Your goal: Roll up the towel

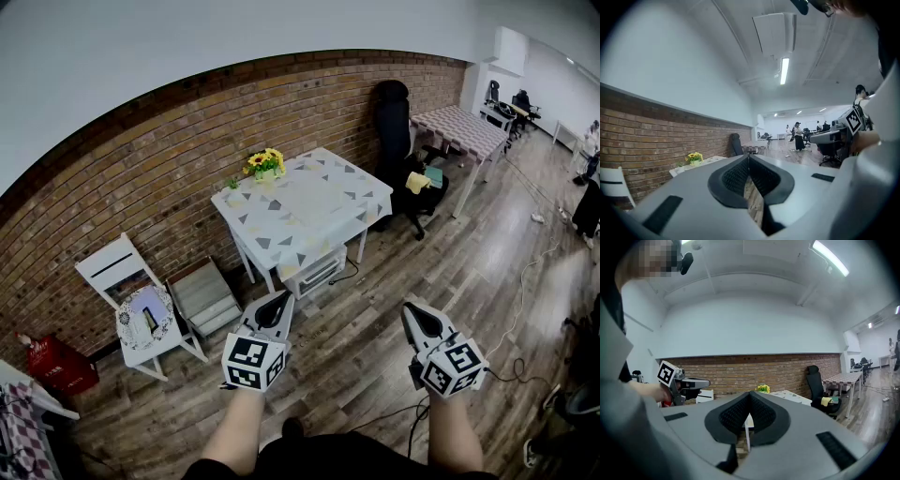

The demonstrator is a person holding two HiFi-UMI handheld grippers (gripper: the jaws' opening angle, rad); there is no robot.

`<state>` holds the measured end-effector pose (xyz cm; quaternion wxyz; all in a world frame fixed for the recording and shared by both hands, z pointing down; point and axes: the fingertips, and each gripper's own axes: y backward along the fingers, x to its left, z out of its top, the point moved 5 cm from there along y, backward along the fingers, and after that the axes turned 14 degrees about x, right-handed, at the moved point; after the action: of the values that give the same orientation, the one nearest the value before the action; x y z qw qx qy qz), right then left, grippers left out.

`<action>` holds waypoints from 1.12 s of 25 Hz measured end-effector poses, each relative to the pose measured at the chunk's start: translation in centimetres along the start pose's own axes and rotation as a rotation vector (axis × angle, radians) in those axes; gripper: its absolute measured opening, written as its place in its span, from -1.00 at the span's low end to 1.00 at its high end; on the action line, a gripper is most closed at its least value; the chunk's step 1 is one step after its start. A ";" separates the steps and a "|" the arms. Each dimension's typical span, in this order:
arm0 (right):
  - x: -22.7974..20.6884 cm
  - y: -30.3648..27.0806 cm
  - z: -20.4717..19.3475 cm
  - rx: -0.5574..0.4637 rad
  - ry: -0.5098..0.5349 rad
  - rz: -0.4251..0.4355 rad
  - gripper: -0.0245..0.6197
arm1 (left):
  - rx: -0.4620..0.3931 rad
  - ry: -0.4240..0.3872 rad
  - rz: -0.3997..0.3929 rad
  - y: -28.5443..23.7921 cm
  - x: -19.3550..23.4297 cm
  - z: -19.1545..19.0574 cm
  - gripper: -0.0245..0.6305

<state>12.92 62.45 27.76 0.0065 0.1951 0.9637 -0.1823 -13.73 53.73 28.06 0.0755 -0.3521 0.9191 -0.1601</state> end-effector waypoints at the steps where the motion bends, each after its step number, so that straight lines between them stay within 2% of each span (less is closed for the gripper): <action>1: 0.0 -0.2 -0.1 -0.003 0.001 0.002 -0.89 | -0.002 -0.003 -0.003 -0.1 0.1 -0.1 -0.87; 8: 1.8 -2.2 -0.1 -0.014 -0.007 0.008 -0.89 | -0.007 -0.001 -0.001 0.5 2.2 -1.4 -0.87; 13: 4.6 -4.8 0.8 -0.022 0.008 0.003 -0.89 | -0.006 0.008 0.022 2.8 5.6 -2.5 -0.87; 17: 7.8 -8.1 2.0 -0.036 -0.030 0.043 -0.89 | 0.003 0.024 0.040 4.2 8.9 -3.7 -0.87; 22: 12.1 -11.8 2.3 -0.015 -0.022 0.094 -0.88 | 0.019 0.060 0.043 5.9 11.9 -5.6 -0.87; 28: 12.6 -13.9 1.2 0.014 -0.085 0.127 -0.88 | 0.029 0.088 0.083 7.3 14.6 -7.0 -0.87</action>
<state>-4.02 54.75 30.41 0.0576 0.2482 0.9468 -0.1965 -30.87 50.72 31.72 0.0468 -0.3051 0.9330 -0.1852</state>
